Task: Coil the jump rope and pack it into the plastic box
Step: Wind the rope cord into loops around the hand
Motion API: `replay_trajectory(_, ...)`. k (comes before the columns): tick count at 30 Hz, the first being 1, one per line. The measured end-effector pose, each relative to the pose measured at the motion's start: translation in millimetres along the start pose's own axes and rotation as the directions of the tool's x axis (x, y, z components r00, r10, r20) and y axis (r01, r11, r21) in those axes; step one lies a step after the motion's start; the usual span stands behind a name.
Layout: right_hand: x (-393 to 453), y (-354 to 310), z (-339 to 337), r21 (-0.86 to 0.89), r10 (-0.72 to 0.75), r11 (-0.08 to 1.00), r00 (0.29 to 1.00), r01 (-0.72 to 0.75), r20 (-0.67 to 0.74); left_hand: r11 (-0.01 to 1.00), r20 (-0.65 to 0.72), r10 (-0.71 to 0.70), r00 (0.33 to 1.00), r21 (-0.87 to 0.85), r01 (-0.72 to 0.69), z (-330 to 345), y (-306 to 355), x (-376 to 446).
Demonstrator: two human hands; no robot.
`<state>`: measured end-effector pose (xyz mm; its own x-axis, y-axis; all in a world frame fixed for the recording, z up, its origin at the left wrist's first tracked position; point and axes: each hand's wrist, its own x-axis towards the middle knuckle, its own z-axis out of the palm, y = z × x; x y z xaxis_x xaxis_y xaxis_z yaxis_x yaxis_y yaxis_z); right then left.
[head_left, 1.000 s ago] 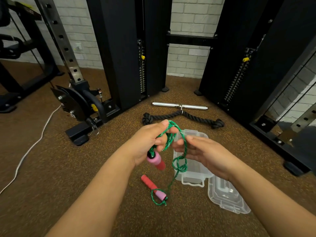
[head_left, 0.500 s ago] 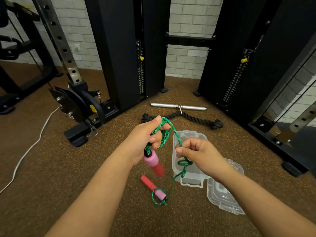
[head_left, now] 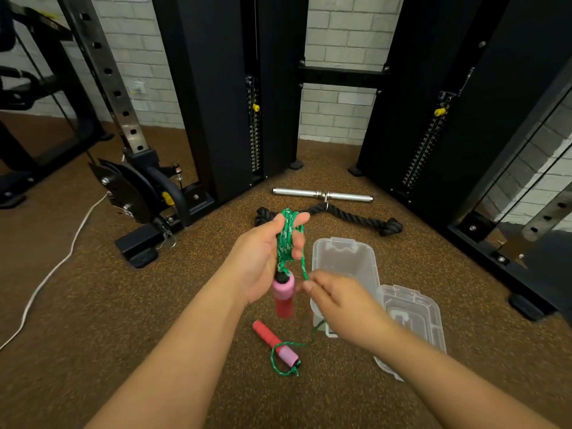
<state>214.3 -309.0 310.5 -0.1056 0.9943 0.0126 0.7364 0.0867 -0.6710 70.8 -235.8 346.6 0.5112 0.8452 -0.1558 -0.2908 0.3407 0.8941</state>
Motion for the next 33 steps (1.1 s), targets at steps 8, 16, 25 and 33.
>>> replay_trajectory(8, -9, -24, -13, 0.056, -0.166, 0.985, 0.984, 0.162, 0.067, 0.707, -0.066, 0.048, 0.997, 0.707, 0.012, 0, -13, -1)
replay_trajectory(16, 8, -2, -47, 0.453, 0.145, 0.888, 0.984, -0.084, -0.101, 0.644, 0.099, -0.104, 0.990, 0.765, -0.009, 3, -3, -5)
replay_trajectory(25, 12, 11, -46, 0.627, 0.193, 0.769, 0.980, -0.124, -0.043, 0.835, 0.216, -0.204, 0.955, 0.548, 0.054, 5, 3, -9)
replay_trajectory(33, 12, 11, -43, 0.576, 0.211, 0.807, 0.975, -0.130, -0.076, 0.970, 0.124, -0.118, 0.985, 0.225, 0.088, 2, 9, -9)
